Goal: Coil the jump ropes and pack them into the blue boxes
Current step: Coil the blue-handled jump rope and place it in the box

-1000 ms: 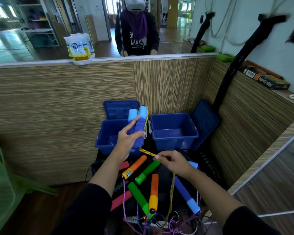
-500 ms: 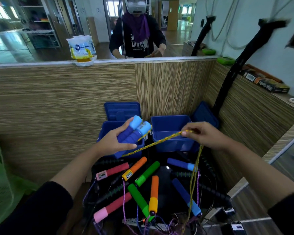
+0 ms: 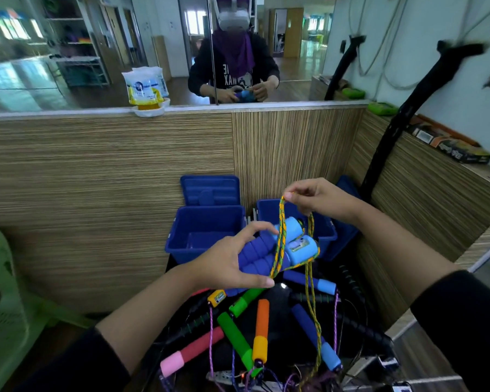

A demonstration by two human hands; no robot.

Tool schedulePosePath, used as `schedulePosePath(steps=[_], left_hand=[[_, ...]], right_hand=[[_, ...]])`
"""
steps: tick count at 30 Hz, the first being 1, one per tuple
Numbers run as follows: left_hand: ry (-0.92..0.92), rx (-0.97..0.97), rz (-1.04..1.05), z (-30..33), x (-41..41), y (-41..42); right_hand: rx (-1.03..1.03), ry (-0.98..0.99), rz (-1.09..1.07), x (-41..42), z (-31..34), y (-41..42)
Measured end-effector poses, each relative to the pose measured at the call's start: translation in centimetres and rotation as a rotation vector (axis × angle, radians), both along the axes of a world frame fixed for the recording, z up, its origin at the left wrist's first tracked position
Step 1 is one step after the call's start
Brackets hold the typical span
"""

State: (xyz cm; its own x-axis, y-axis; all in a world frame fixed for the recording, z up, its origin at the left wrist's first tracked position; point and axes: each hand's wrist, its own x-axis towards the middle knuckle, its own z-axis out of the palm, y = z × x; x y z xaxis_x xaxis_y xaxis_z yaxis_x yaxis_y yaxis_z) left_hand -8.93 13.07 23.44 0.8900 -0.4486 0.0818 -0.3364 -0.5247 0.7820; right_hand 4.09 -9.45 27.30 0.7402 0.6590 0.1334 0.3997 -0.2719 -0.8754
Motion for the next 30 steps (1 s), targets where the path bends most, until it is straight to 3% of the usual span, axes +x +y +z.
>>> schedulePosePath(steps=[5,7,10,15,17,20,24,28,30], left_hand=[[-0.017,-0.097,-0.106,2.1,-0.9,-1.4],[-0.041,-0.218,-0.046,2.8,0.1,-0.4],[-0.077,-0.355,0.170,2.4,2.6,3.1],[-0.087,-0.357,0.418,-0.4,5.0,7.7],[-0.030,-0.347,0.452,-1.6,5.0,8.5],[0.085,-0.231,0.413,-3.3,4.3,8.3],[0.104,-0.133,0.258,-4.1,2.8,5.4],[0.091,-0.109,0.104,-2.6,0.5,1.4],[0.062,-0.147,0.053,-1.3,-0.5,-0.1]], right_hand=[[0.010,0.282,0.152,-1.2,-1.2,2.1],[-0.009,0.383,0.110,-2.5,-3.1,2.7],[0.123,0.527,0.101,-4.8,-6.5,4.0],[-0.049,0.372,0.078,-8.5,-9.0,3.8],[-0.149,0.211,0.116,-9.3,-8.4,2.9],[-0.226,-0.108,0.128,-8.6,-5.5,2.0],[-0.140,-0.250,0.051,-5.8,-1.1,1.8],[-0.146,-0.224,0.009,-2.8,0.6,1.7],[-0.091,-0.041,0.018,-2.1,0.4,1.6]])
